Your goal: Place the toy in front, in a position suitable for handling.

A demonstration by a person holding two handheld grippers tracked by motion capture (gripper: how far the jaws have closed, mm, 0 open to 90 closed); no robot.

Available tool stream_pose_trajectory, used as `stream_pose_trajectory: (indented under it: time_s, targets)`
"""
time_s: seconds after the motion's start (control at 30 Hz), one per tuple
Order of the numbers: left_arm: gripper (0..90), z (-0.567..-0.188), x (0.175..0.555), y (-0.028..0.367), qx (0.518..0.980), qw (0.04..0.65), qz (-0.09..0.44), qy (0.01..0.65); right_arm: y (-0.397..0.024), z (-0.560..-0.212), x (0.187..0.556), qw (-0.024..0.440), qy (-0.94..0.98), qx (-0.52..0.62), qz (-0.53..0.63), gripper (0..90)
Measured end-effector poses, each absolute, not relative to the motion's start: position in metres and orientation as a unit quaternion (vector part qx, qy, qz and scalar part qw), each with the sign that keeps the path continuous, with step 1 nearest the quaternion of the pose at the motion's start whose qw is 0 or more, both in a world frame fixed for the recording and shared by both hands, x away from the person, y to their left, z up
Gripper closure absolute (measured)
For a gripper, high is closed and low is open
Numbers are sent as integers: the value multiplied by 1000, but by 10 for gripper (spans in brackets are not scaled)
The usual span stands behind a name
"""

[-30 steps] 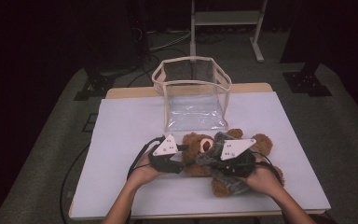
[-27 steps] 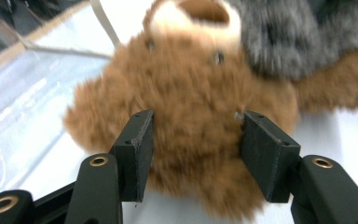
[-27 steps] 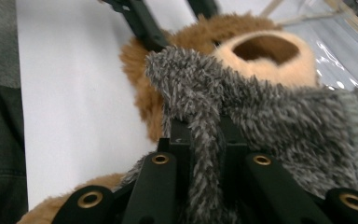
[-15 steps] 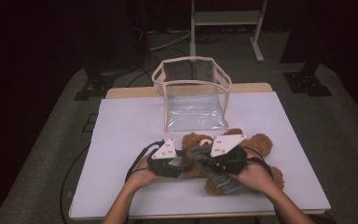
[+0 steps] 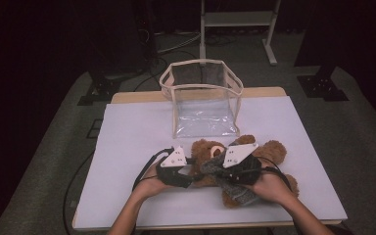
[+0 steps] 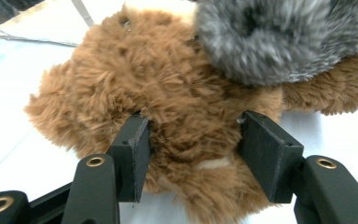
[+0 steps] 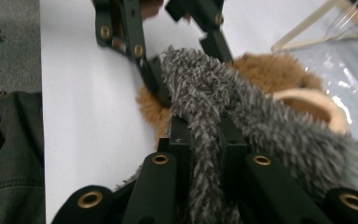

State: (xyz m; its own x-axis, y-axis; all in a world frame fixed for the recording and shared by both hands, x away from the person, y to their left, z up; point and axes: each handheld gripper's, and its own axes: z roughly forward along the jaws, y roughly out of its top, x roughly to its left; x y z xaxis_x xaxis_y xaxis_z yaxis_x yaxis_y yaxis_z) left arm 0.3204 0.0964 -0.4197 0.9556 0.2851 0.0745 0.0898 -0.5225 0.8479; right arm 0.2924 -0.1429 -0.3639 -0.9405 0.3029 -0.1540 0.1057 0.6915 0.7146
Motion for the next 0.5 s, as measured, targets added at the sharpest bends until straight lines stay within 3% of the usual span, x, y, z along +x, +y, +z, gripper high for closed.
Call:
stream_pose_trajectory:
  time_s: [0.3,0.5]
  targets:
    - [424,-422,322,99,867,476,98,109,-127,-362,302,130,907,103,386,792]
    - [426,-421,319,98,869,474,96,102,-137,-333,327,156,889,136,409,790]
